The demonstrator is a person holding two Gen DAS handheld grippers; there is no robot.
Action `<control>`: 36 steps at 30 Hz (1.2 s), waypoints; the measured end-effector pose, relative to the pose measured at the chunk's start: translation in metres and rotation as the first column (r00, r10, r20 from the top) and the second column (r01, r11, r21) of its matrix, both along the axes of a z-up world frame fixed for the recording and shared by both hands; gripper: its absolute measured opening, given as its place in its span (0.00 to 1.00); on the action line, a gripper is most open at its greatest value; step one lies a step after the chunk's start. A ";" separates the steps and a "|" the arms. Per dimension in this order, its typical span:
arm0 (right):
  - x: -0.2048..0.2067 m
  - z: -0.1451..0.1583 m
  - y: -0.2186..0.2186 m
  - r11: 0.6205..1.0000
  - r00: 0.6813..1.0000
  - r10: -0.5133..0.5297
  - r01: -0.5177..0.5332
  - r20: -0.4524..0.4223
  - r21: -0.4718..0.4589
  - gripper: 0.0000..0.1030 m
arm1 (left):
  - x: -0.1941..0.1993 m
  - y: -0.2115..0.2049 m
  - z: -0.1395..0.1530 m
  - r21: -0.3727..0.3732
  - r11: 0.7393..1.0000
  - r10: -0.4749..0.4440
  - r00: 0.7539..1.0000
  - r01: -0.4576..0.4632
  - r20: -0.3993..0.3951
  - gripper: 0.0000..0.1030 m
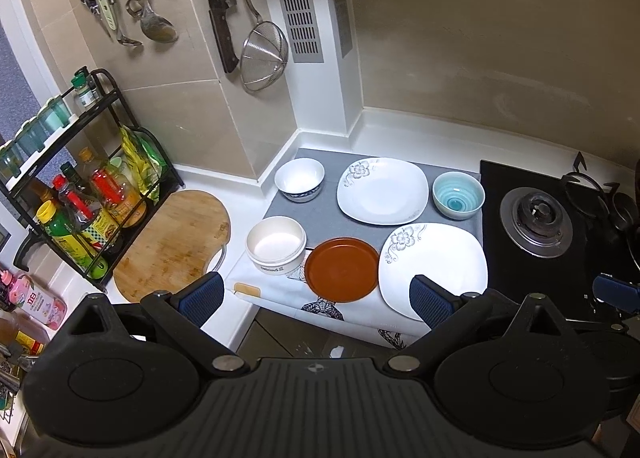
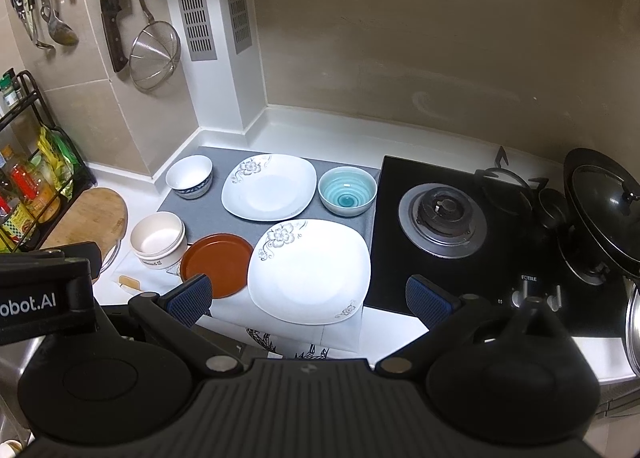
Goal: Organize plates and bowls
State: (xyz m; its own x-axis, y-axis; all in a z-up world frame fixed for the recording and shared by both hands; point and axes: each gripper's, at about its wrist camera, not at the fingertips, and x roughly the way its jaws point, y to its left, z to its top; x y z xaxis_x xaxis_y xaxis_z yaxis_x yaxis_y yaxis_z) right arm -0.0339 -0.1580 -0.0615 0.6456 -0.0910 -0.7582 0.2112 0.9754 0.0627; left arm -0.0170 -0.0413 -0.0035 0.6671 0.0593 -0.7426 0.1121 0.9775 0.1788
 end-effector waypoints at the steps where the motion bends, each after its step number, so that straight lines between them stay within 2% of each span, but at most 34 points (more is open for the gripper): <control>1: 0.001 -0.001 -0.001 1.000 1.000 -0.001 0.001 -0.002 0.001 1.00 | 0.001 -0.001 -0.001 -0.001 1.000 -0.003 1.000 0.003 -0.004 0.96; 11: 0.012 -0.022 -0.012 0.999 1.000 -0.013 0.013 -0.025 0.029 1.00 | 0.021 -0.007 -0.020 -0.010 0.999 -0.033 0.998 0.032 -0.056 0.96; 14: 0.021 -0.041 -0.013 1.000 1.000 -0.001 0.001 -0.014 0.024 1.00 | 0.028 -0.006 -0.039 -0.021 0.999 -0.048 0.998 0.047 -0.044 0.97; 16: 0.029 -0.062 -0.011 0.999 0.999 0.032 -0.032 -0.005 0.011 1.00 | 0.038 0.000 -0.061 -0.040 0.997 -0.062 0.995 0.060 -0.072 0.97; 18: 0.035 -0.086 -0.011 0.998 0.998 0.058 -0.057 -0.016 0.013 1.00 | 0.052 0.008 -0.087 -0.085 0.993 -0.096 0.986 0.085 -0.137 0.96; 20: 0.037 -0.107 -0.016 0.995 0.997 0.076 -0.076 0.013 0.068 1.00 | 0.067 0.019 -0.112 -0.160 0.983 -0.118 0.976 0.090 -0.181 0.96; 23: 0.045 -0.132 -0.033 0.971 0.994 0.091 -0.100 0.053 0.217 1.00 | 0.088 0.037 -0.145 -0.285 0.952 -0.163 0.971 0.109 -0.173 0.95; 25: 0.056 -0.145 -0.039 0.968 0.997 0.071 -0.078 0.039 0.237 1.00 | 0.108 0.043 -0.163 -0.294 0.948 -0.177 0.970 0.121 -0.170 0.92; 26: 0.062 -0.149 -0.041 0.973 0.998 0.054 -0.057 0.021 0.223 1.00 | 0.121 0.045 -0.173 -0.300 0.944 -0.198 0.961 0.135 -0.191 0.91; 28: 0.072 -0.155 -0.047 0.978 0.999 0.046 -0.047 0.012 0.202 1.00 | 0.149 0.050 -0.191 -0.358 0.922 -0.248 0.936 0.149 -0.249 0.89; 31: 0.089 -0.160 -0.055 0.975 0.995 0.100 -0.096 -0.007 0.200 1.00 | 0.191 0.052 -0.217 -0.428 0.890 -0.309 0.896 0.156 -0.317 0.84; 33: 0.100 -0.159 -0.061 0.972 0.995 0.099 -0.093 -0.019 0.218 1.00 | 0.219 0.050 -0.231 -0.423 0.890 -0.332 0.877 0.169 -0.348 0.67; 36: 0.112 -0.154 -0.068 0.958 0.999 0.050 -0.045 -0.011 0.285 1.00 | 0.260 0.041 -0.248 -0.421 0.881 -0.385 0.845 0.217 -0.370 0.53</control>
